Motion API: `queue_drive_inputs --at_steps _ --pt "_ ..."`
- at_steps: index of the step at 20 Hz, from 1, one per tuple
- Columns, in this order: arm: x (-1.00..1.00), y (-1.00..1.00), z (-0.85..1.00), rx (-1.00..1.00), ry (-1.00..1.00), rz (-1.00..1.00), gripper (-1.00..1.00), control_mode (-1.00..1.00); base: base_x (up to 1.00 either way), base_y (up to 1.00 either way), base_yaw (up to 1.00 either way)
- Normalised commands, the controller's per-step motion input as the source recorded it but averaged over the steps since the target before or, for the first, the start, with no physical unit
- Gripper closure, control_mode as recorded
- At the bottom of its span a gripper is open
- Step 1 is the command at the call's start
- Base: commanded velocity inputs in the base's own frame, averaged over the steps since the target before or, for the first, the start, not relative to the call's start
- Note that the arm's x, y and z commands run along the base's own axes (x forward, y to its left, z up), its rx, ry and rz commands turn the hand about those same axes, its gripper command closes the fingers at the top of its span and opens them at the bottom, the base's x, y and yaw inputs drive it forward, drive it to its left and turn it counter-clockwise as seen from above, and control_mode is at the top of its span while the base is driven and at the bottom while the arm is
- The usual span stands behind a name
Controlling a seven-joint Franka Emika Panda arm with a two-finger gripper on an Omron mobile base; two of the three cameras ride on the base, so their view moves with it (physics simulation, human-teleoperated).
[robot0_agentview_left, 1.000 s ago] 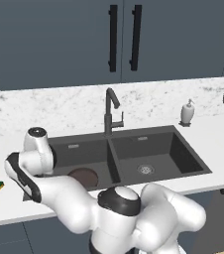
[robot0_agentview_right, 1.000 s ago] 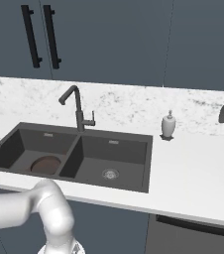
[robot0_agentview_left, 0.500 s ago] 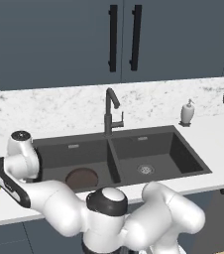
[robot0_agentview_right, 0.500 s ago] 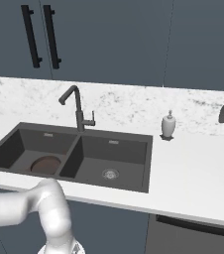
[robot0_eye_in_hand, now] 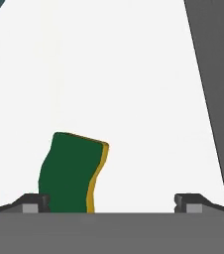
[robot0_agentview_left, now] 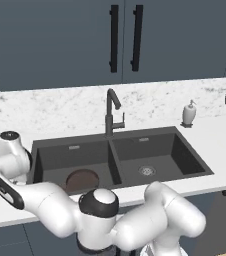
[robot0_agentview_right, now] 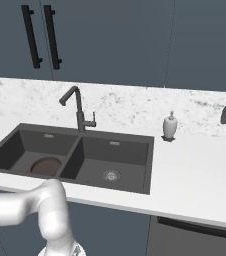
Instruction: Pick the pan and sponge and place them into the sink. Then turn on the water.
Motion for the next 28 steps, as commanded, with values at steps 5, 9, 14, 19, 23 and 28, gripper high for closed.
queue_drive_inputs --at_steps 5,9,14,19,23,28 --pt "0.0 0.31 -0.07 -0.01 0.15 -0.05 -1.0 -1.0 0.0 0.0 0.0" --pt "0.0 0.33 0.0 -0.06 0.05 -0.05 -1.0 -1.0 0.0 0.0 0.0" --pt "0.0 0.34 -0.06 -0.09 0.01 -0.05 -1.0 -1.0 0.0 0.0 0.0" --pt "0.0 0.2 -0.19 -0.07 0.05 -0.04 -1.0 -1.0 0.0 0.0 0.0" --pt "-0.03 0.0 -0.25 -0.03 0.05 -0.02 -1.0 -1.0 0.0 0.0 0.0" --pt "0.0 0.0 -0.33 -0.06 0.02 -0.01 -1.0 -1.0 0.0 0.0 0.0"
